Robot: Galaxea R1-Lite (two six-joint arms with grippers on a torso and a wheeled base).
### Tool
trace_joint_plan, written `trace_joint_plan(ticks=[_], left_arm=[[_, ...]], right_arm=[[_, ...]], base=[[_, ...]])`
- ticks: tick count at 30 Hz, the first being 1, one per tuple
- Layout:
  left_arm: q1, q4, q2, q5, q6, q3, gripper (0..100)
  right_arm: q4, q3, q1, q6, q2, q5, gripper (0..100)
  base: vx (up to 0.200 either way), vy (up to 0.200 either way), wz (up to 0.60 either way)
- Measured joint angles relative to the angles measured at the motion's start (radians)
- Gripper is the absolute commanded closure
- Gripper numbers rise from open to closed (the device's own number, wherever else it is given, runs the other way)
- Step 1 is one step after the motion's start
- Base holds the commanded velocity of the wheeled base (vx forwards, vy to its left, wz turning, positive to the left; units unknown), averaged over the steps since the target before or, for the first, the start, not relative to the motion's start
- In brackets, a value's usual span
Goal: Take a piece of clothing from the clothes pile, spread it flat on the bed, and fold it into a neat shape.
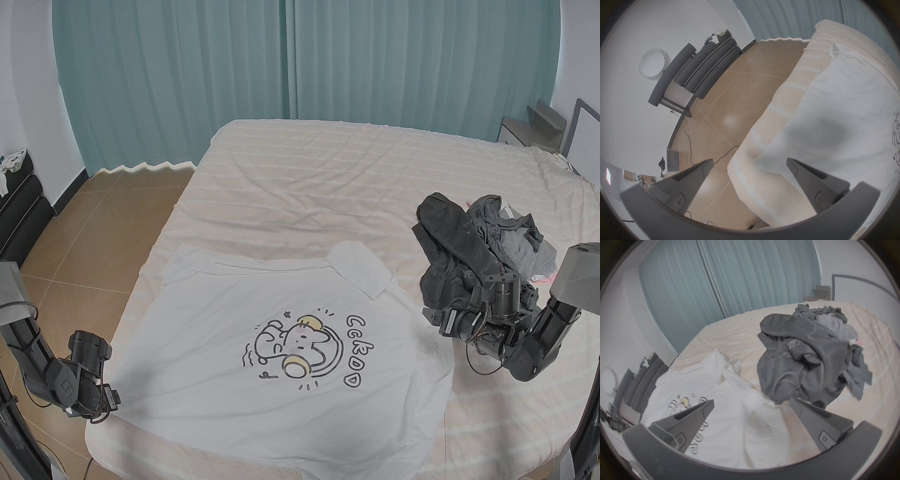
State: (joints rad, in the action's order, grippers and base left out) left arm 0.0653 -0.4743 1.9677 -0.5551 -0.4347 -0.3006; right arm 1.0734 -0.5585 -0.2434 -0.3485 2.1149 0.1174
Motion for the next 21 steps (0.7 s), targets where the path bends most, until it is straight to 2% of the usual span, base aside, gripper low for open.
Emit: trace_joint_plan(ticks=[5,9,14,21], left_arm=[[0.002,-0.003,-0.033,0.014,-0.002,-0.007,0],[0.003,-0.005,-0.084,0.077,-0.005,-0.015,0],[0.001,-0.006,-0.164,0.184,-0.011,-0.024,0],[-0.014,-0.007,-0.256,0.274,-0.034,-0.031,0]], right_arm=[[-0.011,-0.028,-0.064,-0.156,-0.001,-0.045,0],[-0.052,-0.115,-0.109,-0.197,0.013,-0.064,0],[-0.266,-0.330,-0.155,-0.286,0.046,-0.073,0],[-0.600,-0.668,-0.197,-0.465,0.130,-0.076,0]], base=[[0.000,0.000,0.00],[0.000,0.000,0.00],[0.000,0.000,0.00],[0.000,0.000,0.00]])
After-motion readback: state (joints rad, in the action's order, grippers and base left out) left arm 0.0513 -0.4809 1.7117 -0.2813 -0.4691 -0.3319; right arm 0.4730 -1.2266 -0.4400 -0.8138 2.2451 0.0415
